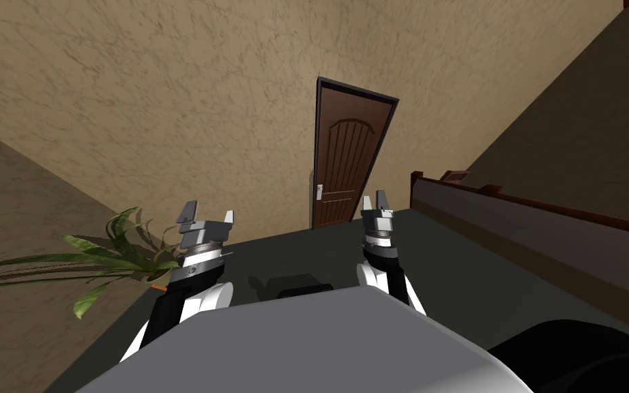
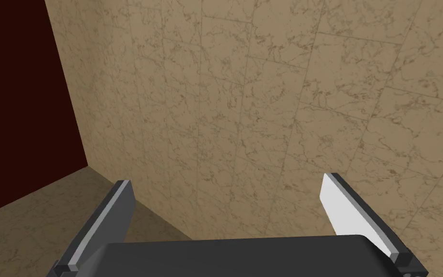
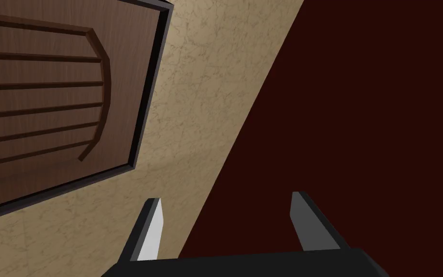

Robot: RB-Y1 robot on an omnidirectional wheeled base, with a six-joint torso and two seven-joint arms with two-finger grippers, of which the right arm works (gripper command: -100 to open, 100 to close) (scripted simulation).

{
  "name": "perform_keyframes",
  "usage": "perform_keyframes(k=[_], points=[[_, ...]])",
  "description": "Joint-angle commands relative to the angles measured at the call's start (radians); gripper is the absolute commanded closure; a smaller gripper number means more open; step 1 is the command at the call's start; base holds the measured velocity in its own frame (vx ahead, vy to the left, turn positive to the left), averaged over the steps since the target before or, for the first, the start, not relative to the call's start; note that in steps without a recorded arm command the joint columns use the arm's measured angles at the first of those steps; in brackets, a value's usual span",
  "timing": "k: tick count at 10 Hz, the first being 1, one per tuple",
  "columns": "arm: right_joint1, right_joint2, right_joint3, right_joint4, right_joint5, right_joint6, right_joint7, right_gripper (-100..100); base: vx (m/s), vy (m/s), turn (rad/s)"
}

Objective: Pull the door open

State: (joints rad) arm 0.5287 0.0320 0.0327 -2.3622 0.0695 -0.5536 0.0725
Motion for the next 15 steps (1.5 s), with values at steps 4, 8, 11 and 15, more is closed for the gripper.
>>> perform_keyframes(k=[4, 8, 11, 15], points=[[0.006, -0.032, 0.008, 0.048, -0.071, 0.000, -0.083, -100, 0.155, -0.009, 0.088], [0.013, -0.062, 0.016, 0.097, -0.145, -0.001, -0.168, -100, 0.123, -0.033, 0.097], [0.017, -0.083, 0.021, 0.133, -0.198, -0.001, -0.230, -100, 0.087, -0.013, 0.088], [0.024, -0.113, 0.030, 0.186, -0.278, -0.002, -0.322, -100, 0.102, -0.029, 0.105]])
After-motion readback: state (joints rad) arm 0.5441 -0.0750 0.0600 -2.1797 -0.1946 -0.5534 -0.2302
